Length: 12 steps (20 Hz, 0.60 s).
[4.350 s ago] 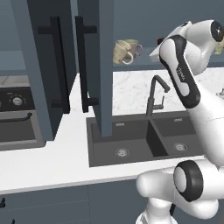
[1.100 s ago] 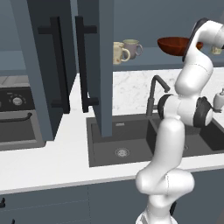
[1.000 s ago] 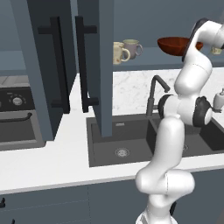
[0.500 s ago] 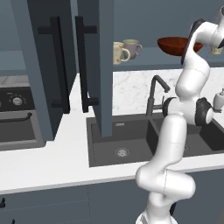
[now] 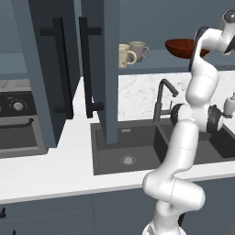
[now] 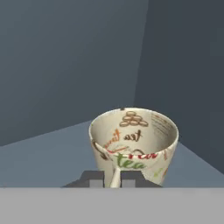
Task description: Gather all objects into one cabinet and sort the glasses and bowls to opposite sides.
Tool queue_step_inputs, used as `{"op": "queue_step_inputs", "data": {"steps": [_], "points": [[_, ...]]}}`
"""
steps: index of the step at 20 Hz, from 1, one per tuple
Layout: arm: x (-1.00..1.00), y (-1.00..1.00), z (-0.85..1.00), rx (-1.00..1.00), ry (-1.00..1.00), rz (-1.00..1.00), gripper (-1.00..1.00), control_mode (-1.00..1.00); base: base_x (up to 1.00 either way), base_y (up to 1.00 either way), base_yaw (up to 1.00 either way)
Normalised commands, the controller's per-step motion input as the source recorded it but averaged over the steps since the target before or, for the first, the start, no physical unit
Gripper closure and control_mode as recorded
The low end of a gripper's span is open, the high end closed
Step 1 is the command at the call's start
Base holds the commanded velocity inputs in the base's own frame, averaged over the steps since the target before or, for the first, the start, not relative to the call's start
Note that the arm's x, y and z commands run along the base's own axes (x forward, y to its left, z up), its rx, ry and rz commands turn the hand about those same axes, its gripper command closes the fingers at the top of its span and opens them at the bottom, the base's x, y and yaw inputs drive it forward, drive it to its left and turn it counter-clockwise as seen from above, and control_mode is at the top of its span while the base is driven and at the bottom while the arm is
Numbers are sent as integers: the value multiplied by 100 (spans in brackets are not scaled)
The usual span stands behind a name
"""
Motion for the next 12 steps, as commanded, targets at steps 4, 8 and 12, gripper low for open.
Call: {"op": "queue_step_inputs", "data": {"steps": [4, 8, 12], "points": [[33, -4, -7, -12, 2, 0, 100, -100, 0, 0, 0], [22, -19, 33, -5, 7, 1, 100, -100, 0, 0, 0], [-18, -52, 89, -9, 6, 6, 100, -100, 0, 0, 0]]}}
